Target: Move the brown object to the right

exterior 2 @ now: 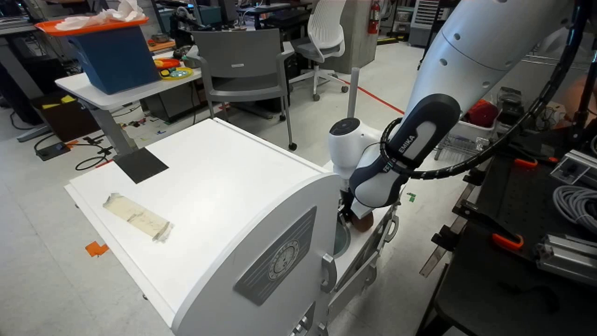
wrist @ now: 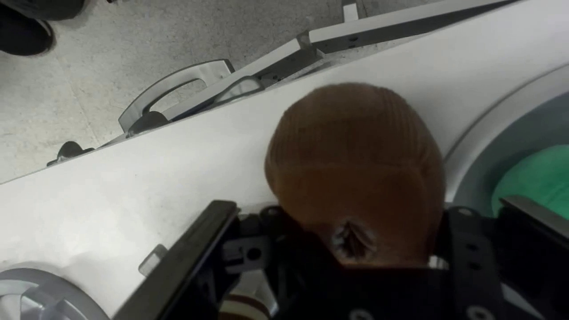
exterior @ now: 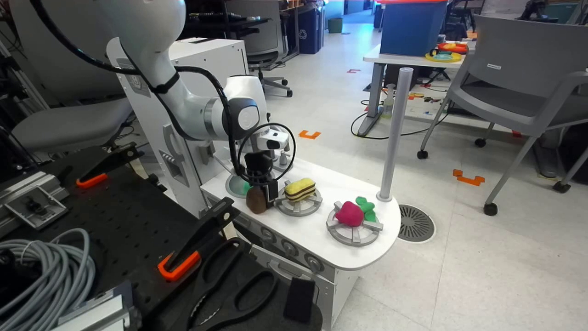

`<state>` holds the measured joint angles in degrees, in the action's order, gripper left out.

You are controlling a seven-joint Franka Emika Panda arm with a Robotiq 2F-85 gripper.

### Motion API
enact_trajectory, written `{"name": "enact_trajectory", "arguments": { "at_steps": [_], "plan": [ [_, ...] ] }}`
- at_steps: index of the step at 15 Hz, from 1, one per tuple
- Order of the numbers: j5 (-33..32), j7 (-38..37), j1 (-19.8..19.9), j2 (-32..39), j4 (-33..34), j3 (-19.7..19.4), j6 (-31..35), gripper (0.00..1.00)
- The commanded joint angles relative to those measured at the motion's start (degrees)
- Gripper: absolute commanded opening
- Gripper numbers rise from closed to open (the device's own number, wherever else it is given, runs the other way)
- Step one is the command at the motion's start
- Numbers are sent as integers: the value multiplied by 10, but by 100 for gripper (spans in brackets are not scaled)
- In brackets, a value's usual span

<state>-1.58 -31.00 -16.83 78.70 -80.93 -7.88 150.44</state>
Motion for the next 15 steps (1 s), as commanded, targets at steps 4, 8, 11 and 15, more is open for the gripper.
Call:
{"name": "enact_trajectory", "arguments": {
  "at_steps": [4,8,11,15],
  "plan": [
    [16,34,31,-89,-101,38,-14,3],
    [73,13,61,-141,-152,26,-47,6],
    [114,8,106,-155,-152,18,-47,6],
    [135,-30,150,-113,-84,-20,-103,6]
  ]
}}
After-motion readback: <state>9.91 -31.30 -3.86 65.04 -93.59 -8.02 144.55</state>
